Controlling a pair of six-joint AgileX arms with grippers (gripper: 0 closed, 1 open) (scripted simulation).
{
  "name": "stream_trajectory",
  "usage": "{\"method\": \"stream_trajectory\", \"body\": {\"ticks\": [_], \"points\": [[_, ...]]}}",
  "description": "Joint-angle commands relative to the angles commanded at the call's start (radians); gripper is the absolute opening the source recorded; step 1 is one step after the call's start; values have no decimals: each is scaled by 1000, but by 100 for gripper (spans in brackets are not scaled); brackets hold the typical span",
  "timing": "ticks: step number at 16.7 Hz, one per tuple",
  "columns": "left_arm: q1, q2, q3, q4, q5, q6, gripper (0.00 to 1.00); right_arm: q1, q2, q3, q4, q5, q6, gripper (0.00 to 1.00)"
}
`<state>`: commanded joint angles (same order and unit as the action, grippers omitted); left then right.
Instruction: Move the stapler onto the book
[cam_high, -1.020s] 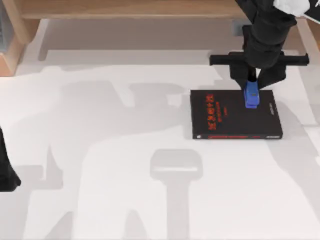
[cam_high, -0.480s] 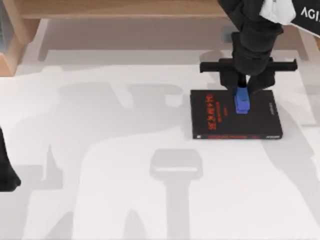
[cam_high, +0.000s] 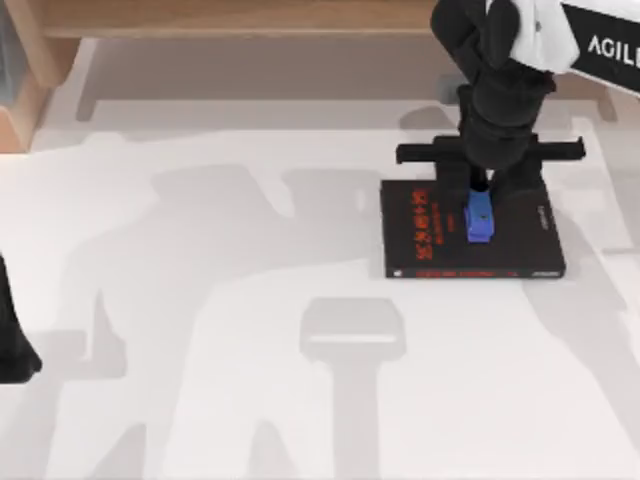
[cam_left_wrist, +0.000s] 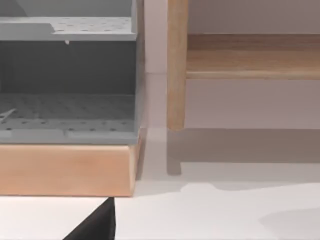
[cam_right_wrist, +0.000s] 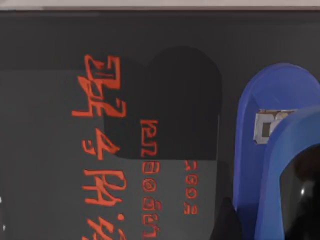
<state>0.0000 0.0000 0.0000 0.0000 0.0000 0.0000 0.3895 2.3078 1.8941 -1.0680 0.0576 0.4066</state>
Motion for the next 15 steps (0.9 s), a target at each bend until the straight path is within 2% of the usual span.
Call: {"method": "stream_trajectory", "body": {"ticks": [13, 15], "points": [[0, 0, 0, 0, 0, 0, 100, 0, 0, 0, 0, 0, 0, 98], [0, 0, 0, 0, 0, 0, 100, 0, 0, 0, 0, 0, 0, 100]]}}
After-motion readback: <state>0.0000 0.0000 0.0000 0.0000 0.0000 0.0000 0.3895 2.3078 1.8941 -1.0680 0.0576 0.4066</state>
